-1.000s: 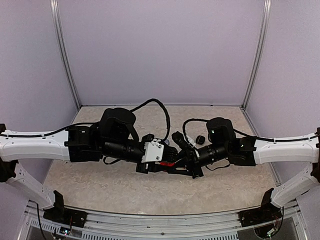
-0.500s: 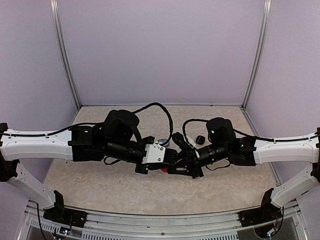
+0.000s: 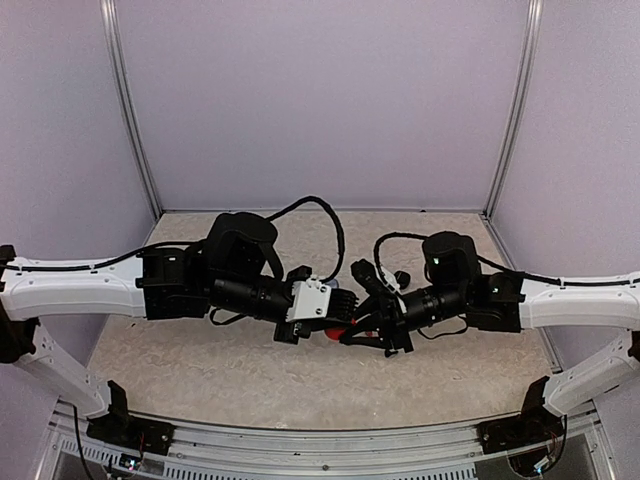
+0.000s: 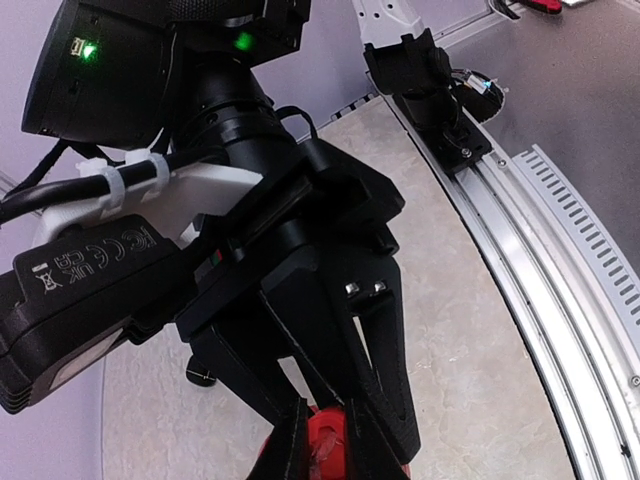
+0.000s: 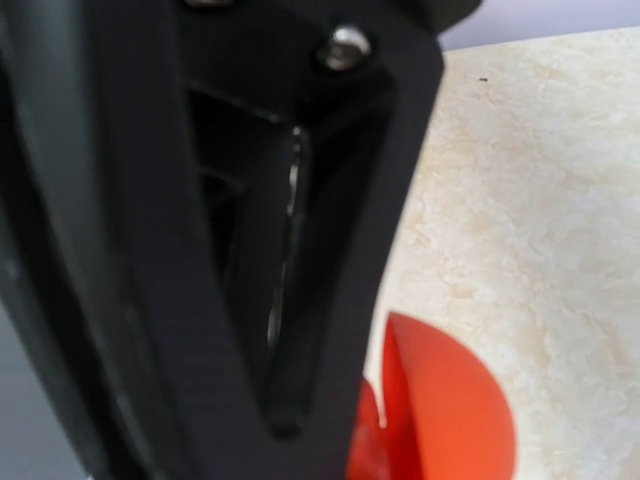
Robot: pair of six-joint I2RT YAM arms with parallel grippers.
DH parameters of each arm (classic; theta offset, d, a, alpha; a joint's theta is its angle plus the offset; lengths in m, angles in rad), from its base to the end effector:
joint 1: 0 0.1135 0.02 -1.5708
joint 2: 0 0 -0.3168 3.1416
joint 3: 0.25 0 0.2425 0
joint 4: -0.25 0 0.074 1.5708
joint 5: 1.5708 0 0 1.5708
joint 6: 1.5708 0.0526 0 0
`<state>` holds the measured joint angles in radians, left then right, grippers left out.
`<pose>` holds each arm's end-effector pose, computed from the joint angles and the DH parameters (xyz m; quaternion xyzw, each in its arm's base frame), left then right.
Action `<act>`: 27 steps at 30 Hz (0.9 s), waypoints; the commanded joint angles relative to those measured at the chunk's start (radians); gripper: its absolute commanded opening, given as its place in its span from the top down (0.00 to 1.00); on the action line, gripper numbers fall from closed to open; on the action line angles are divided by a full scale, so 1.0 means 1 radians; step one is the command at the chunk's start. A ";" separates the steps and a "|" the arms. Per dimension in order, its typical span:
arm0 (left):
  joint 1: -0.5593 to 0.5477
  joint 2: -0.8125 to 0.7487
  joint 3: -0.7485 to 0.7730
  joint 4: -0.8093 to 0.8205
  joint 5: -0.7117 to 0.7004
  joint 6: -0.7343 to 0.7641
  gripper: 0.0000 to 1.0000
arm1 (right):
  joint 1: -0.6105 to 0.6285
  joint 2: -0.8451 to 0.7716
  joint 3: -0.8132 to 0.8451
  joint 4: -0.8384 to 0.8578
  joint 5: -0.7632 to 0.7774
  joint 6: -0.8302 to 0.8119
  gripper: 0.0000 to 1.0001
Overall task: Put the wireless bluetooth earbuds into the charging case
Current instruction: Adjust the right earbud in the right side groove of the charging case.
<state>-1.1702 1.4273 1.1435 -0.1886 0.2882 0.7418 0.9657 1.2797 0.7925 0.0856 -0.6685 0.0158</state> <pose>0.1141 -0.3077 0.3622 0.7328 0.4256 -0.2295 0.4788 0.1273 0.2413 0.3149 -0.5212 0.6178 0.4870 0.3309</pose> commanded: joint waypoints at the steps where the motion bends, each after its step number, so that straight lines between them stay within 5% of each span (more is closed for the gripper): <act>1: -0.002 0.038 -0.002 -0.052 0.040 -0.022 0.85 | 0.006 -0.053 0.000 0.085 0.005 -0.033 1.00; 6: -0.003 0.012 0.000 0.014 0.039 -0.053 0.75 | 0.005 -0.050 -0.020 0.096 0.018 -0.030 1.00; 15: -0.001 -0.181 -0.082 0.283 -0.051 -0.157 0.34 | -0.023 -0.046 -0.071 0.135 0.054 -0.018 1.00; 18: 0.012 -0.235 -0.143 0.389 -0.099 -0.234 0.02 | -0.041 -0.057 -0.085 0.151 0.062 0.014 1.00; 27: 0.178 -0.227 -0.198 0.496 -0.144 -0.723 0.01 | -0.141 -0.180 -0.160 0.219 0.158 0.070 1.00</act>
<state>-1.0451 1.1484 0.9409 0.2584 0.1814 0.2745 0.8715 1.1839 0.6697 0.2337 -0.5877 0.0425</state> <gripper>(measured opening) 0.989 0.213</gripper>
